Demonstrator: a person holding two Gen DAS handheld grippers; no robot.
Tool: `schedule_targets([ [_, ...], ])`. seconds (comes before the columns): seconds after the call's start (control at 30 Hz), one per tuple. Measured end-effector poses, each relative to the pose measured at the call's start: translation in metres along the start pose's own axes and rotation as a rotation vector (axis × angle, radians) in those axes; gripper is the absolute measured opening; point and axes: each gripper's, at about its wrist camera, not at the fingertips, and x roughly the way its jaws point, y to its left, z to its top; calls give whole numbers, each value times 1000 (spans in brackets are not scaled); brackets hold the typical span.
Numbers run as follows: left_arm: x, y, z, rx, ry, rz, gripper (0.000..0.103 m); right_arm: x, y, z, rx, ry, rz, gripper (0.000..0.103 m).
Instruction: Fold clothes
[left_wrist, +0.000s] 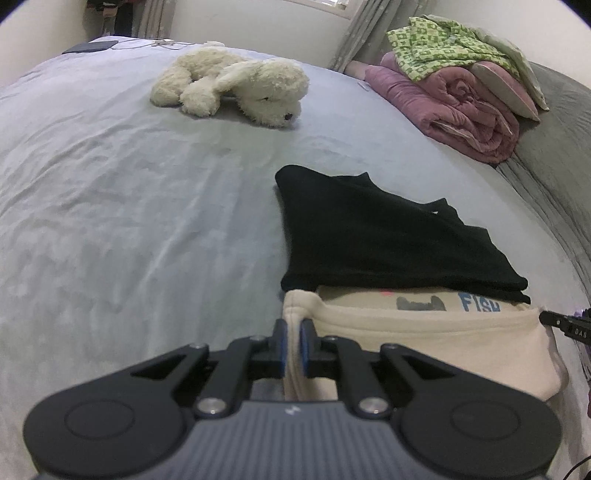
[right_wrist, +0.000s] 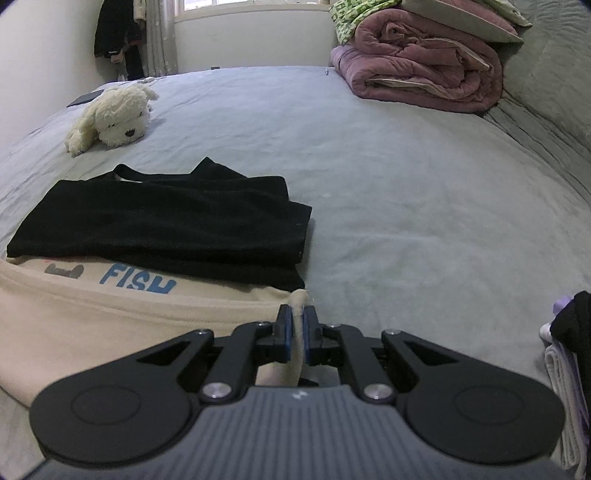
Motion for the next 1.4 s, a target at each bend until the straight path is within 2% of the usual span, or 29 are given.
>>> schedule_targets([
  [0.4, -3, -1, 2, -13, -23, 1, 8, -4, -1, 3, 31, -45, -14, 6],
  [0.53, 4, -2, 0, -1, 0, 25, 9, 4, 2, 0, 18, -3, -32, 6],
  [0.73, 2, 2, 0, -13, -7, 35, 17, 4, 3, 0, 23, -2, -42, 6],
  [0.9, -1, 5, 2, -18, -22, 58, 17, 4, 3, 0, 27, 1, -43, 7],
  [1.4, -2, 3, 1, -21, 0, 39, 17, -2, 2, 2, 42, -22, -36, 9],
])
